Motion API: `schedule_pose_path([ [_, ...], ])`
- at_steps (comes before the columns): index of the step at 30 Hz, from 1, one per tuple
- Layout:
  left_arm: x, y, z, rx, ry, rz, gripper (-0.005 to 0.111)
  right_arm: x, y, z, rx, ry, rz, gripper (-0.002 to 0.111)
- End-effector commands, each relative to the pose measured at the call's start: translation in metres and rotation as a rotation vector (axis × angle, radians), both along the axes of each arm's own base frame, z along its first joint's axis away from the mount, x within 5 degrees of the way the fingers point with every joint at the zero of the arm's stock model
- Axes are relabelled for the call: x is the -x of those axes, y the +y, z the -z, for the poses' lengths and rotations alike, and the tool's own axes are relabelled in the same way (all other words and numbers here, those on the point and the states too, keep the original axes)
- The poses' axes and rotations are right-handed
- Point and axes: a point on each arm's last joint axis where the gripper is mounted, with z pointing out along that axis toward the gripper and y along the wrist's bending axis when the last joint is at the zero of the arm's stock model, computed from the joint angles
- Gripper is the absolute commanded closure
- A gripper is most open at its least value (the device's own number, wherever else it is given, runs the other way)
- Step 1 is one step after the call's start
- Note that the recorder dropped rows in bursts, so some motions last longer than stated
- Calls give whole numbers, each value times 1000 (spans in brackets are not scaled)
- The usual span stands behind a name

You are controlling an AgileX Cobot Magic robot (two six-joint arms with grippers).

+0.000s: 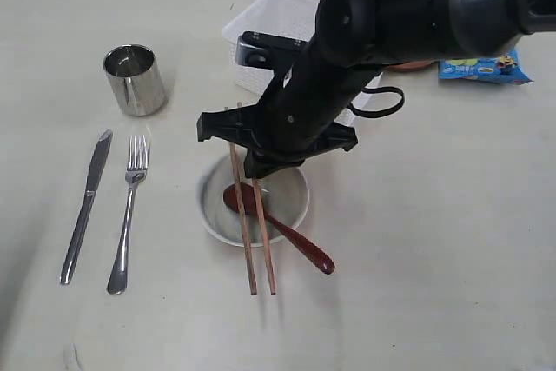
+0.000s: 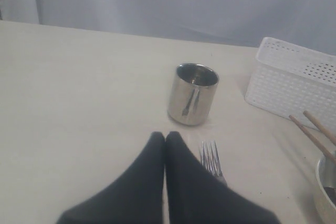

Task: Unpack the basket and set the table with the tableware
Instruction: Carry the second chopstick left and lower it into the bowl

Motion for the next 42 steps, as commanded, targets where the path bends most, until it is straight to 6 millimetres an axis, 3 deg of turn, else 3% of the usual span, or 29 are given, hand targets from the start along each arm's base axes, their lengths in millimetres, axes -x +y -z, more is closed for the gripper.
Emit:
schedule_pose_path([
  [1, 0, 0, 0, 5, -10, -1, 107, -3, 0, -1, -6, -14, 7, 109],
  [22, 0, 0, 0, 5, -10, -1, 107, -3, 0, -1, -3, -19, -10, 108],
  [24, 0, 0, 0, 5, -10, -1, 107, -3, 0, -1, -3, -19, -10, 103],
  [29, 0, 0, 0, 5, -10, -1, 107, -3, 0, -2, -5, -22, -9, 76],
  [42, 0, 0, 0, 5, -10, -1, 107, 4, -5, -34, -51, -68, -25, 74],
])
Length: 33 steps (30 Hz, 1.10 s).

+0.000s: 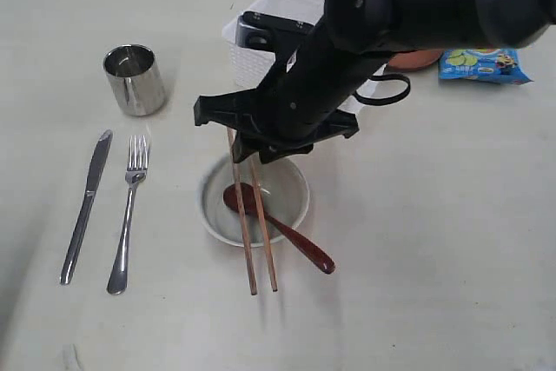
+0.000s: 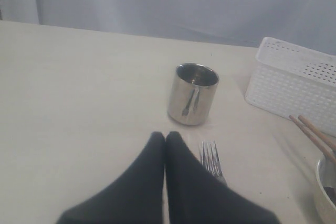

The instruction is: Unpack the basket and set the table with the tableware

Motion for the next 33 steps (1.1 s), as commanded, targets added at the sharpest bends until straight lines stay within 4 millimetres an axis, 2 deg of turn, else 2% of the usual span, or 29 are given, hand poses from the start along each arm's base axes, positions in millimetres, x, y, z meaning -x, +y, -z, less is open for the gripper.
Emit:
schedule_pose_path([
  [1, 0, 0, 0, 5, -10, -1, 107, 3, -3, -14, -7, -20, -37, 74],
  [4, 0, 0, 0, 5, -10, -1, 107, 11, 5, -16, -5, -55, -126, 76],
  [9, 0, 0, 0, 5, -10, -1, 107, 32, 22, -18, -15, -65, -202, 99],
  [11, 0, 0, 0, 5, -10, -1, 107, 39, 28, -18, -14, -68, -231, 104],
  [16, 0, 0, 0, 5, -10, -1, 107, 45, 36, -18, -27, -92, -246, 104],
  [24, 0, 0, 0, 5, -10, -1, 107, 42, 40, -3, -10, -66, -220, 104],
  [33, 0, 0, 0, 5, -10, -1, 107, 44, 39, -3, 60, -73, -219, 104],
])
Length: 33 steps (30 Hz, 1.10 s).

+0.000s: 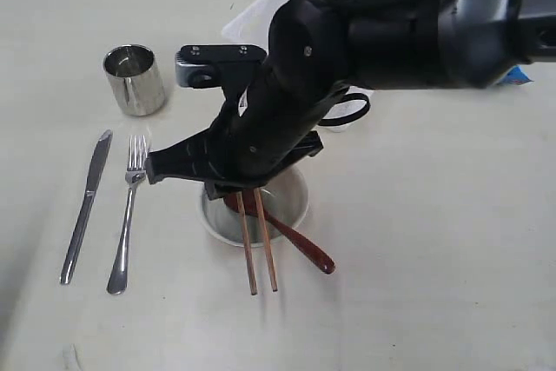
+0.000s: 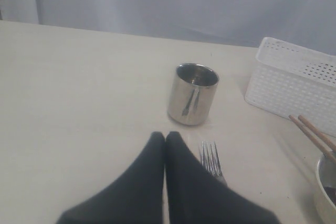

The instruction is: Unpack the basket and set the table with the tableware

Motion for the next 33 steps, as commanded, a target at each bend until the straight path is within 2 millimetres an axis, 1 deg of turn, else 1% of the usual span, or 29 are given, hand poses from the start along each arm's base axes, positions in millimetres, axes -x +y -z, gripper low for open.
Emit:
schedule_pose_path([
  [1, 0, 0, 0, 5, -10, -1, 107, 4, 7, -6, 22, -24, -39, 104],
  [5, 0, 0, 0, 5, -10, -1, 107, 10, 21, -20, 70, -99, -56, 104],
  [8, 0, 0, 0, 5, -10, -1, 107, 6, 23, -24, 170, -115, -34, 104],
  [13, 0, 0, 0, 5, -10, -1, 107, 2, 28, -16, 225, -95, -42, 104],
  [18, 0, 0, 0, 5, -10, -1, 107, 0, 31, 0, 257, -69, -44, 104],
  [20, 0, 0, 0, 5, -10, -1, 107, 0, 31, 3, 264, -64, -45, 104],
  [28, 0, 0, 0, 5, -10, -1, 107, -1, 30, 5, 279, -71, -35, 104],
  [33, 0, 0, 0, 5, -10, -1, 107, -1, 29, 10, 313, -56, -33, 104],
])
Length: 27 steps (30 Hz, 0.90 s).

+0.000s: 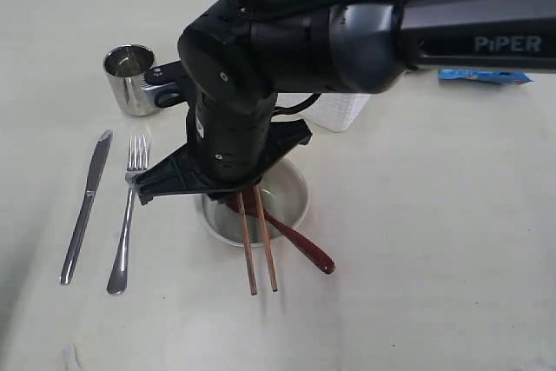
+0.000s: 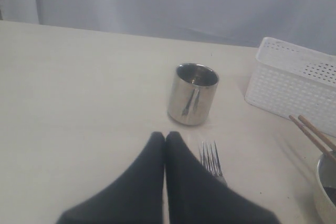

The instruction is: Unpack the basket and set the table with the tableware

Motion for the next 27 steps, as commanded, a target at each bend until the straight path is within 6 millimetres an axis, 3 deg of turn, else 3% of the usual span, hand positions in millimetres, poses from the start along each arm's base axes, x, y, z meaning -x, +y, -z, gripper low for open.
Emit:
schedule_pose_path([
  [1, 0, 0, 0, 5, -10, -1, 107, -1, -1, 6, 42, 6, 7, 104],
  [27, 0, 0, 0, 5, -10, -1, 107, -6, -4, 7, 68, -41, 56, 104],
])
